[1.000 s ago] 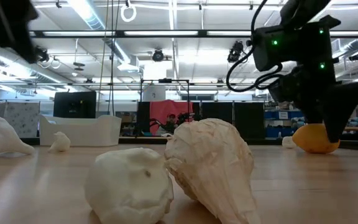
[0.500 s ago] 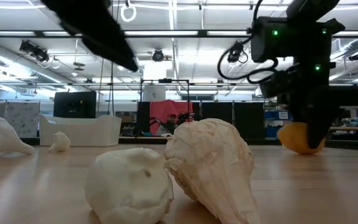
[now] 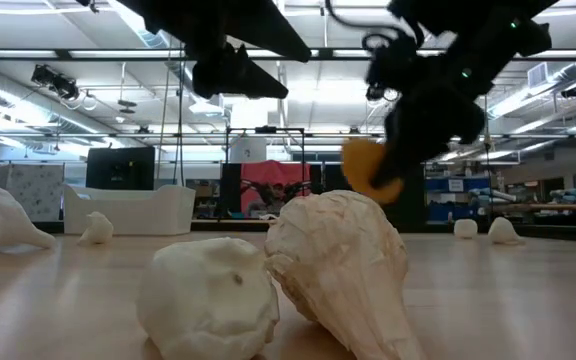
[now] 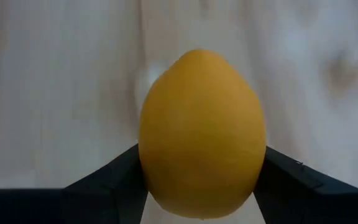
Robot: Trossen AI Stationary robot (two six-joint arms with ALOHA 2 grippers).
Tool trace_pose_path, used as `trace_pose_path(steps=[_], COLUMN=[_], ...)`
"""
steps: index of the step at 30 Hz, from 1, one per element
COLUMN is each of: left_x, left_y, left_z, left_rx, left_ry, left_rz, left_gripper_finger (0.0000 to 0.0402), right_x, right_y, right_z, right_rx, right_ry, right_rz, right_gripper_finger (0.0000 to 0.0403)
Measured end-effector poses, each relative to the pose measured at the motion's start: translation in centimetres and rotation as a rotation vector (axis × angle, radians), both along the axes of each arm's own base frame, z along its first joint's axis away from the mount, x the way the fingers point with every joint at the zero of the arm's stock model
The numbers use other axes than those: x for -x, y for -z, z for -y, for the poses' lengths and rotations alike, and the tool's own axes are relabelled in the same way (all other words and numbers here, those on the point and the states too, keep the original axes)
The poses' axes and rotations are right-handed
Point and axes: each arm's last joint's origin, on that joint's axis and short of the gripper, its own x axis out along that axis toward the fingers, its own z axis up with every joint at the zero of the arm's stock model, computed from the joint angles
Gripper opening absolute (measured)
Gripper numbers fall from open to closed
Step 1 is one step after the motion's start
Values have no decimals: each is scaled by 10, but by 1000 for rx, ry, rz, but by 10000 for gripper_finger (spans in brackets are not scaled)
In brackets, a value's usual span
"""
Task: Sort produce into baskets
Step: Put the yellow lemon into the red bin
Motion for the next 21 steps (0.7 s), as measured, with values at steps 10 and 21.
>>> trace_pose_path(steps=[10, 21], left_x=[-6, -11], left_y=[-2, -9], left_z=[-18, -29], left_rx=[2, -111], left_ry=[-42, -53], left_rz=[18, 61], left_gripper_finger=[349, 349], right_x=[-25, -26], right_y=[-31, -33], right_z=[-7, -7], right_rx=[162, 168], right_ry=[-119, -145], right_rz=[365, 385], right_gripper_finger=[252, 252])
